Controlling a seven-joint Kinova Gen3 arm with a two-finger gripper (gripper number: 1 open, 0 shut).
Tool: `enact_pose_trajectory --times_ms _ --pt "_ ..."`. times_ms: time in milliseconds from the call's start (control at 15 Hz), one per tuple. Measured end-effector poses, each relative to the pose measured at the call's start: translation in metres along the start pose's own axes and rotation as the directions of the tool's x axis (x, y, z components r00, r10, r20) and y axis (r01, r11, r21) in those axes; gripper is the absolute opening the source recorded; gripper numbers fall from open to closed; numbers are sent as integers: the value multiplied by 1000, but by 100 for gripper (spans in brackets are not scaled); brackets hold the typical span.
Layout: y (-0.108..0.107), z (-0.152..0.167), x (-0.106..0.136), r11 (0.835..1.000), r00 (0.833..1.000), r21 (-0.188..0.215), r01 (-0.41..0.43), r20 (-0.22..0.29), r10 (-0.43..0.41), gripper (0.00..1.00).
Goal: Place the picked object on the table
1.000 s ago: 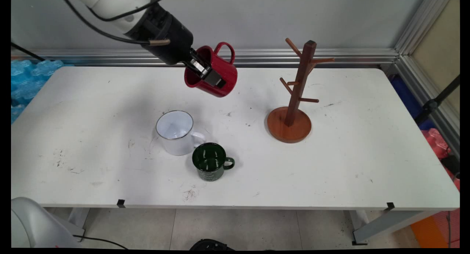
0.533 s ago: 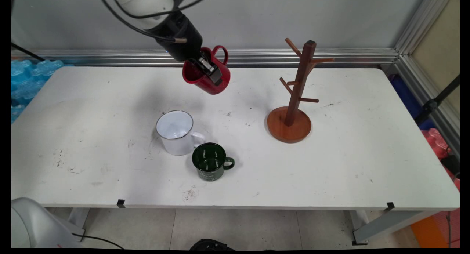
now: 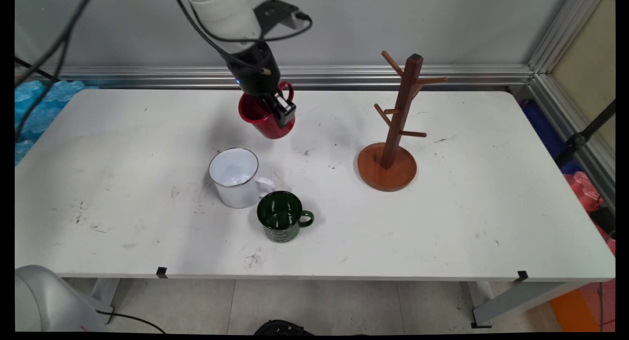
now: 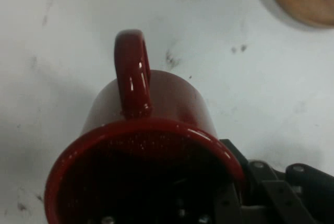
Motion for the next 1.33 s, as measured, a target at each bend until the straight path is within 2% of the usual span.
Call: enact_pose_trajectory --times_ms 400,667,1333 --pt "12 47 23 999 992 49 9 124 -15 0" --pt "16 73 34 998 984 63 0 175 -11 0" --pt "21 132 51 999 965 43 -17 262 5 0"
